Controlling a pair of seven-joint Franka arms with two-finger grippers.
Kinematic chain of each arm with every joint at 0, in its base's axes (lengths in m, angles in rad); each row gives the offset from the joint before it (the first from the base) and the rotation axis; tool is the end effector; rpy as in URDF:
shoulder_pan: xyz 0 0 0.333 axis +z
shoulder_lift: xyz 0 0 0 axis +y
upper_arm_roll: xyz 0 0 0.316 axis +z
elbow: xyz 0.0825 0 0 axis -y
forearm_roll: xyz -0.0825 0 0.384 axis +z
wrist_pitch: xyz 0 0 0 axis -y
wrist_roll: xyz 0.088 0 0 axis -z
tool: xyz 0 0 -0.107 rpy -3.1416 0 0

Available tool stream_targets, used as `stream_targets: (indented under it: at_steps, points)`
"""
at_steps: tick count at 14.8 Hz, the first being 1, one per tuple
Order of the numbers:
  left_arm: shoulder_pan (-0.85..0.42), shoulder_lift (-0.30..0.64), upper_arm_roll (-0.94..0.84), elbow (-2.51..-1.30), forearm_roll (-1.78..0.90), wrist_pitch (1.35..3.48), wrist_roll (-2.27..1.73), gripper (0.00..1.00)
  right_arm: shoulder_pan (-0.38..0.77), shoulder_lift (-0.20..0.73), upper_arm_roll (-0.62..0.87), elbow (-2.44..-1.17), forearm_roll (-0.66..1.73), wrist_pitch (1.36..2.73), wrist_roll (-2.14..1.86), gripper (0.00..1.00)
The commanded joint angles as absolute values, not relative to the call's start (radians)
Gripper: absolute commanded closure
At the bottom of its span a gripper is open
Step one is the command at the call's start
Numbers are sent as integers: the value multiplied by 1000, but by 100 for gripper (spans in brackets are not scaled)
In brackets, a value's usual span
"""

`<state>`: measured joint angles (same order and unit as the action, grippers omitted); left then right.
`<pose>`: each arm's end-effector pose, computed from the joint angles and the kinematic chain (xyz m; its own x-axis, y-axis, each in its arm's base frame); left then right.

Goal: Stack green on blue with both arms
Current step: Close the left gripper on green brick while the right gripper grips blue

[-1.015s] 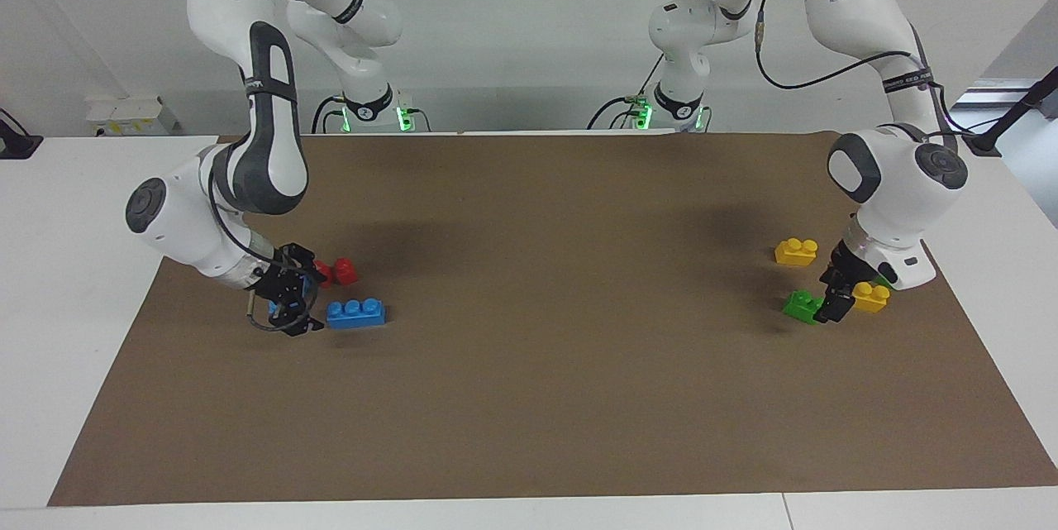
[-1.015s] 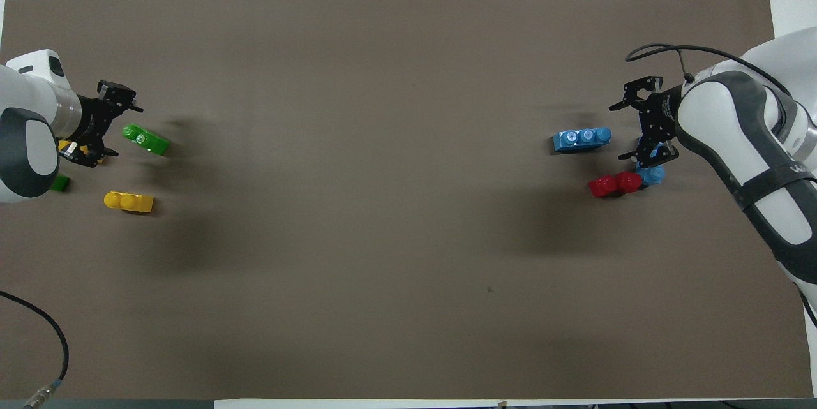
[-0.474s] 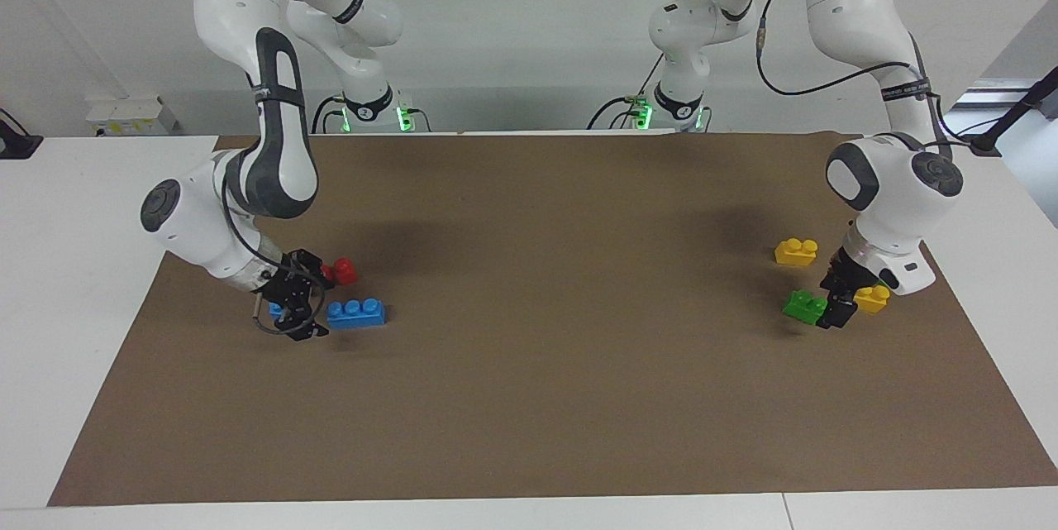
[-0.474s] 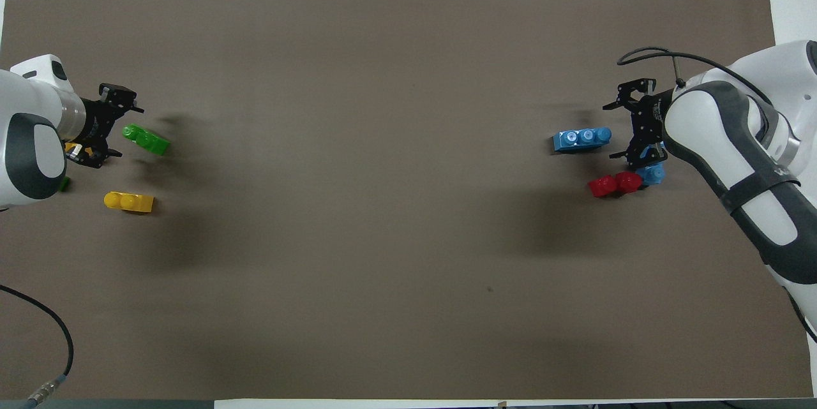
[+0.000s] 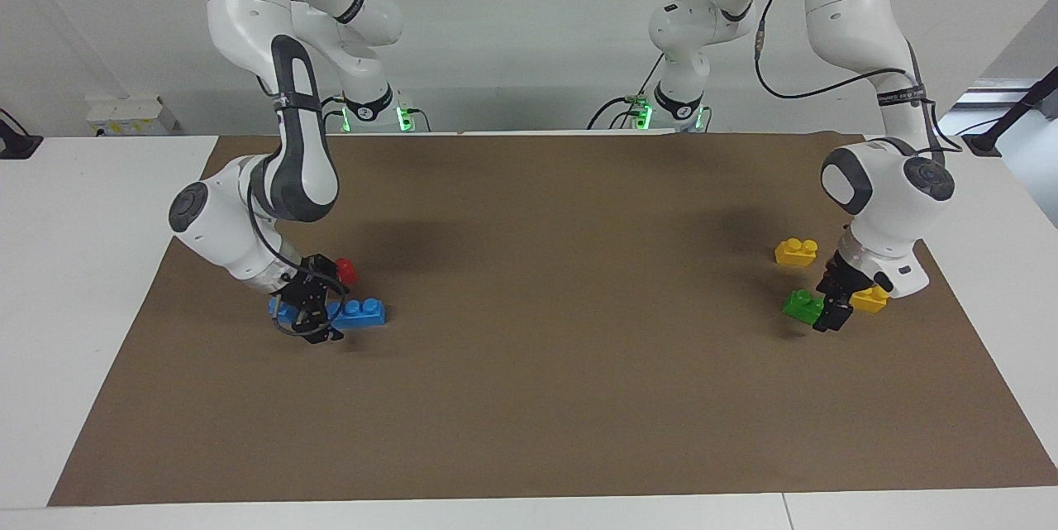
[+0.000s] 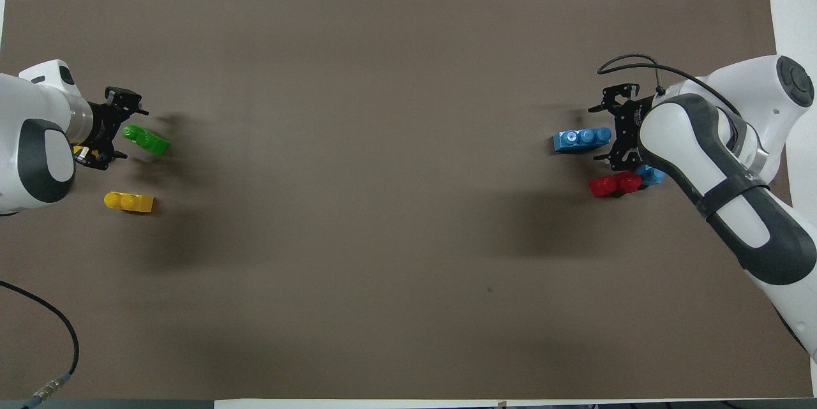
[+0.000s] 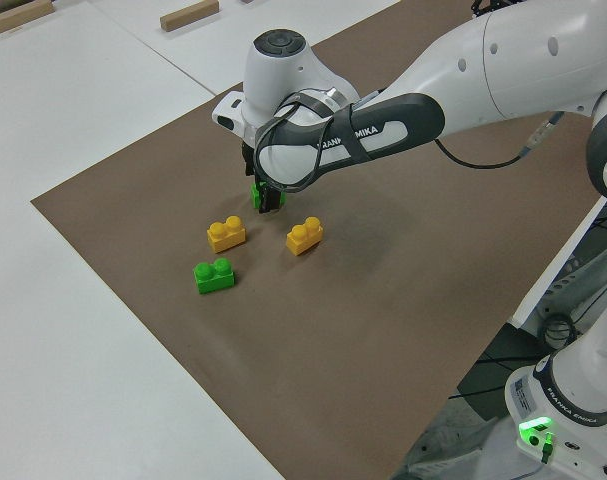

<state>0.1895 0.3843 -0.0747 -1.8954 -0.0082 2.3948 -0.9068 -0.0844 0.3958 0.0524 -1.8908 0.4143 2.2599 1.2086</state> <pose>0.6353 0.0761 0.3121 0.5084 0.8600 0.0443 0.8528 -0.5100 0.1121 0.6285 -0.0112 0.2959 0.0609 -0.9431 -0.3269 -0.9977 -0.0481 -0.0469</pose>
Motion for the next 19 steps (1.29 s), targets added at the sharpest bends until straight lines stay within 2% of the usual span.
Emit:
stream_targets:
  at_steps: [1, 5, 7, 11, 12, 14, 16, 17, 19]
  points:
    - [192, 390, -75, -1922, 17, 2439, -943, 0, -90, 393, 55, -1908, 436, 2286, 1207, 1]
    - [189, 391, -75, -1922, 17, 2442, -946, 2, -97, 391, 55, -1934, 436, 2316, 1186, 1]
    - [187, 391, -75, -1922, 17, 2442, -946, 6, -97, 390, 55, -1947, 436, 2335, 1184, 1]
    - [187, 391, -75, -1922, 17, 2442, -946, 27, -100, 388, 55, -1954, 434, 2335, 1183, 5]
    - [187, 391, -75, -1922, 17, 2442, -946, 34, -100, 388, 55, -1954, 436, 2335, 1178, 10]
    - [187, 393, -75, -1921, 17, 2442, -946, 59, -103, 387, 55, -1954, 436, 2335, 1164, 24]
    - [189, 393, -75, -1919, 17, 2444, -946, 91, -101, 388, 55, -1954, 436, 2336, 1164, 36]
    - [190, 393, -75, -1916, 17, 2444, -945, 100, -101, 388, 55, -1954, 436, 2336, 1163, 41]
    - [190, 394, -75, -1910, 17, 2444, -942, 100, -101, 388, 54, -1954, 436, 2338, 1163, 46]
